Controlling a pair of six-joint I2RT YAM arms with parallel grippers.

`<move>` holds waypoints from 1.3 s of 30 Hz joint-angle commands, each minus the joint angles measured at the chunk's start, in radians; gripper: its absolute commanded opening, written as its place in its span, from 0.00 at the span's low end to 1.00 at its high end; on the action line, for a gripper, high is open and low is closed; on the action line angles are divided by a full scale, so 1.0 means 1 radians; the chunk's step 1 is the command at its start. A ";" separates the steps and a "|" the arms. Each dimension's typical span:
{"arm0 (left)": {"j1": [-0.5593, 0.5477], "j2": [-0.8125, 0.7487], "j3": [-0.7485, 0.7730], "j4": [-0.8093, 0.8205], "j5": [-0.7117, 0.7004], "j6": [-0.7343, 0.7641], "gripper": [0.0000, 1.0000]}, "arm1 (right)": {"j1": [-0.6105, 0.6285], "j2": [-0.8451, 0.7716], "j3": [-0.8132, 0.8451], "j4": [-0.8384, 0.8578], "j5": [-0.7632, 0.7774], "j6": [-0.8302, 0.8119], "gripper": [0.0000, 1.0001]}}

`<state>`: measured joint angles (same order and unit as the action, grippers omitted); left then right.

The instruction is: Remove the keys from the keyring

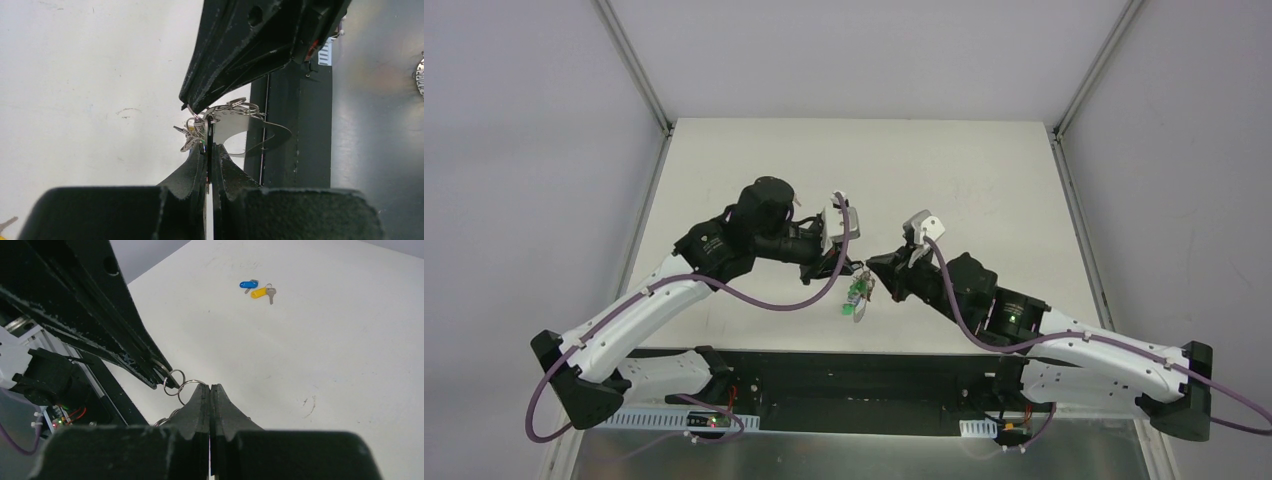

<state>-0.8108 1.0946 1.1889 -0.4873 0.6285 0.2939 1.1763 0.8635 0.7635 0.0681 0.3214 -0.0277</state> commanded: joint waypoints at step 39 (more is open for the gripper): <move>-0.004 -0.022 0.043 -0.009 0.045 -0.068 0.00 | 0.062 -0.142 -0.104 0.145 0.160 0.064 0.05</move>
<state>-0.8104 1.1088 1.2148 -0.4984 0.6495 0.2436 1.2518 0.7990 0.7071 0.1532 0.5274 0.0891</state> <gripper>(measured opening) 0.037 0.037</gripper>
